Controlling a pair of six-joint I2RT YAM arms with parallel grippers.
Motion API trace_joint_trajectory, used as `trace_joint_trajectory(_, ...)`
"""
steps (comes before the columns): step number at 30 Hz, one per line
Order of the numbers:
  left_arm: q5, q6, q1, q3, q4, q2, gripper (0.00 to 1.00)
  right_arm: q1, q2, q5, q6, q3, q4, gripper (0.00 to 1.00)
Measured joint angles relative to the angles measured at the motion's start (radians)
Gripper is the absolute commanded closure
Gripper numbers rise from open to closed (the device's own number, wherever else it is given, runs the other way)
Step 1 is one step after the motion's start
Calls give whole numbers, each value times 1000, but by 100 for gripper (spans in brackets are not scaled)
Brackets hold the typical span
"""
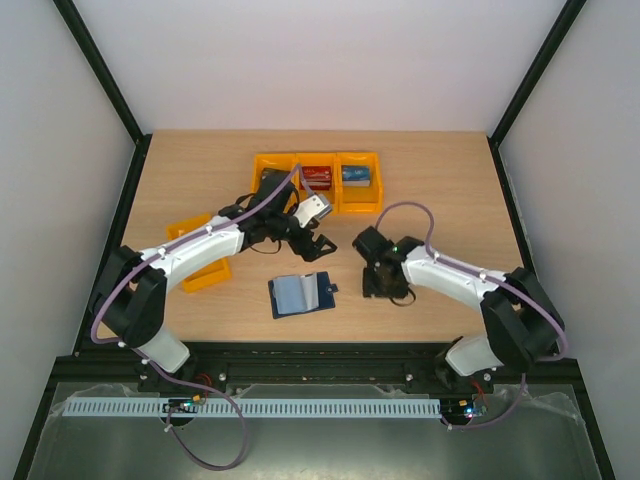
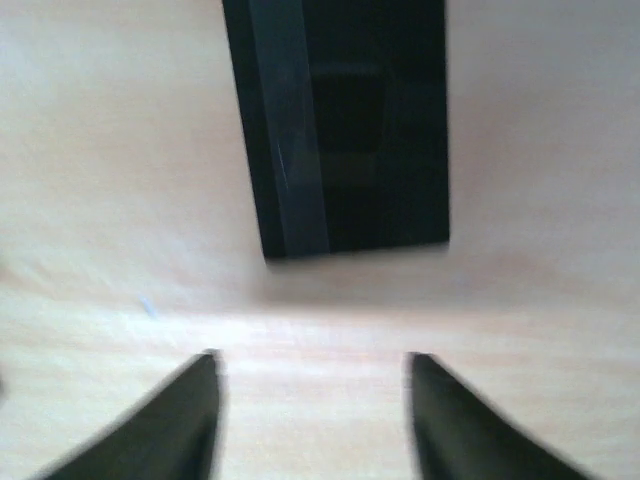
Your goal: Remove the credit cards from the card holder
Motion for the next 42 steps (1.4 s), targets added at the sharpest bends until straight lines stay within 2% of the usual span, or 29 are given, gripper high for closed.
trace_joint_trajectory(1,2,-2,0,-3,1,0,5,-23,13,18,-18,49,-21,8)
trace_joint_trajectory(2,5,-2,0,-8,3,0,4,-45,29,34,-32,90,-24,1)
trace_joint_trajectory(6,8,-1,0,-29,5,-1,4,-134,130,87,-96,212,3,1)
trace_joint_trajectory(11,8,2,0,-39,5,-11,4,-183,269,97,-164,230,3,0)
trace_joint_trajectory(13,10,2,0,-41,6,-17,4,-198,295,82,-190,249,3,5)
trace_joint_trajectory(18,12,2,0,-45,8,-24,4,-220,352,18,-253,307,1,24)
trace_joint_trajectory(25,15,2,0,-45,8,-24,4,-230,355,-35,-287,299,11,25)
trace_joint_trajectory(33,29,2,0,-45,8,-24,4,-231,285,-27,-319,191,93,44)
trace_joint_trajectory(35,31,2,1,-45,8,-25,4,-231,266,-19,-317,162,121,52)
trace_joint_trajectory(38,37,2,5,-45,8,-25,4,-231,236,-19,-301,124,153,57)
trace_joint_trajectory(42,45,0,5,-45,8,-25,4,-224,233,-13,-283,120,154,57)
